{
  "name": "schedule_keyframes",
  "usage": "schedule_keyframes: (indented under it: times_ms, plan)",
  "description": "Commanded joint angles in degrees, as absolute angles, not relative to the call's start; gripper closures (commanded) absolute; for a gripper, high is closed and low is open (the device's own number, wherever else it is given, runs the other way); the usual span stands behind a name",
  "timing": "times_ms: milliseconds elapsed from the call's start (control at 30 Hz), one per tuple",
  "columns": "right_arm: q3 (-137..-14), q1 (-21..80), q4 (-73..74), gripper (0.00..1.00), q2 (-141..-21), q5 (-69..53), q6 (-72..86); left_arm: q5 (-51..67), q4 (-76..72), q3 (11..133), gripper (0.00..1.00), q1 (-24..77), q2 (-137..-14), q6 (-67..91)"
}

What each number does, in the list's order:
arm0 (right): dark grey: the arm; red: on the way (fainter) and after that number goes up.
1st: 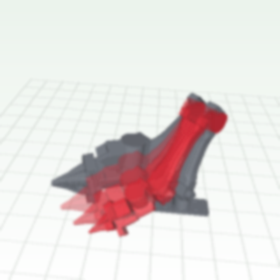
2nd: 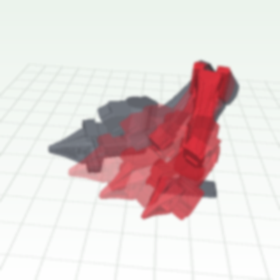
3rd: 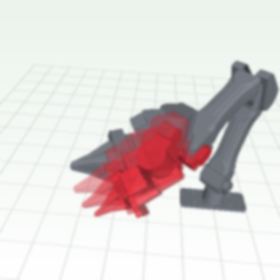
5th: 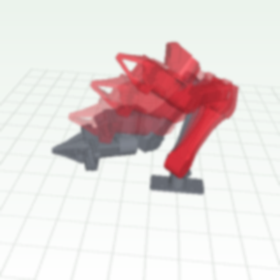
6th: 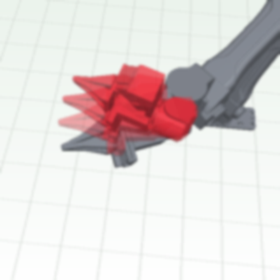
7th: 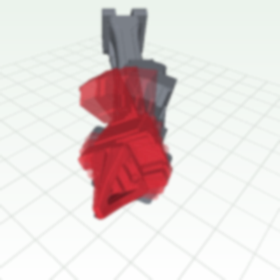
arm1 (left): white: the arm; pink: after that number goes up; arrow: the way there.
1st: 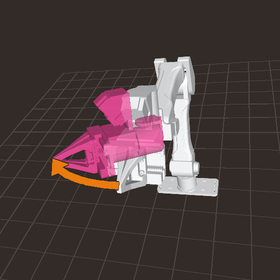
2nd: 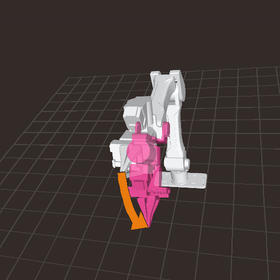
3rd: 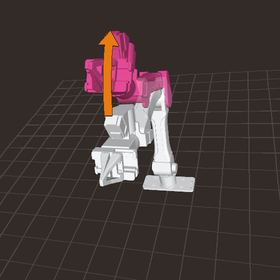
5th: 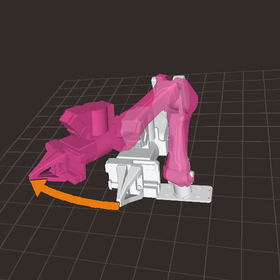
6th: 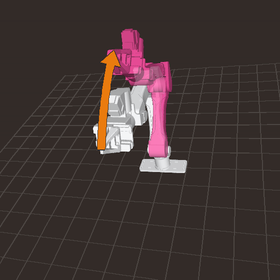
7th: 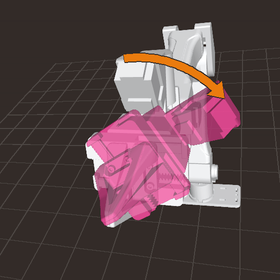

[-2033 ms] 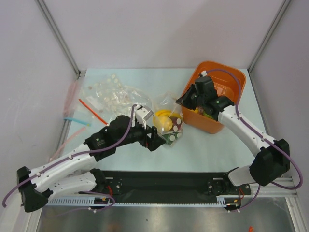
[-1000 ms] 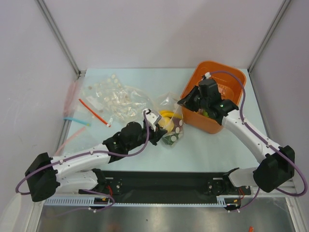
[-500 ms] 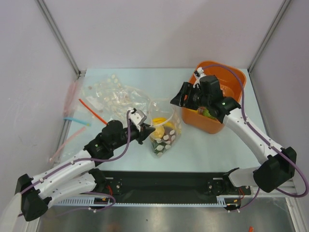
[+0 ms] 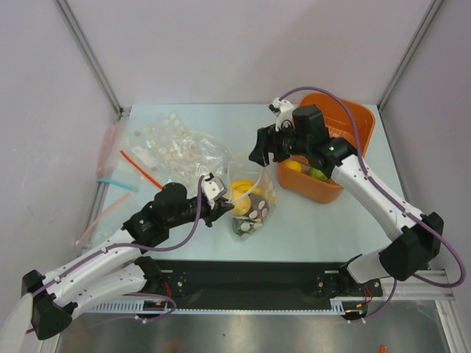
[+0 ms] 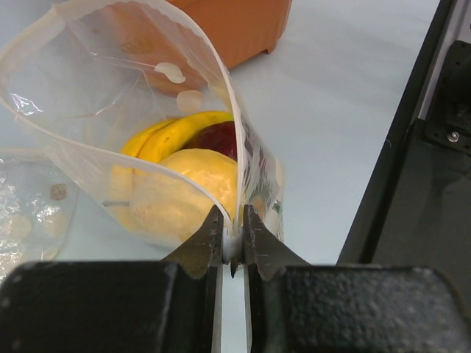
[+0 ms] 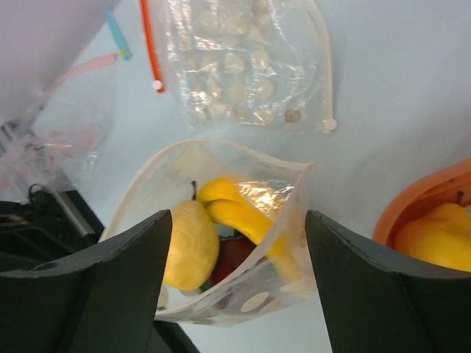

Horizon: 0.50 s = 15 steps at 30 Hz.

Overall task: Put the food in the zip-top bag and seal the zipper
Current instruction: Zip the zipper food storage bag at the center of the board.

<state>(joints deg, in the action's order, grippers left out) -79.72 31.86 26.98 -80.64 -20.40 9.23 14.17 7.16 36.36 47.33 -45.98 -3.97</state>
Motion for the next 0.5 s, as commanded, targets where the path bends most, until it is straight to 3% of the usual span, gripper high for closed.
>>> schedule_keyframes:
  times_ms: [0,333,467]
  plan:
    - [-84.90,31.64,30.84,0.21,-84.89,-13.99,3.69,16.70,8.09,39.02,1.00,46.85,-44.48,-6.86]
    - [-92.37,31.20,38.67,0.24,-94.74,-17.66,0.18,16.61,9.75,39.99,1.00,46.67,-44.30,-8.35]
    - [-93.42,31.11,38.14,0.33,-96.93,-18.63,0.18,16.79,10.02,40.08,1.00,46.67,-44.38,-8.53]
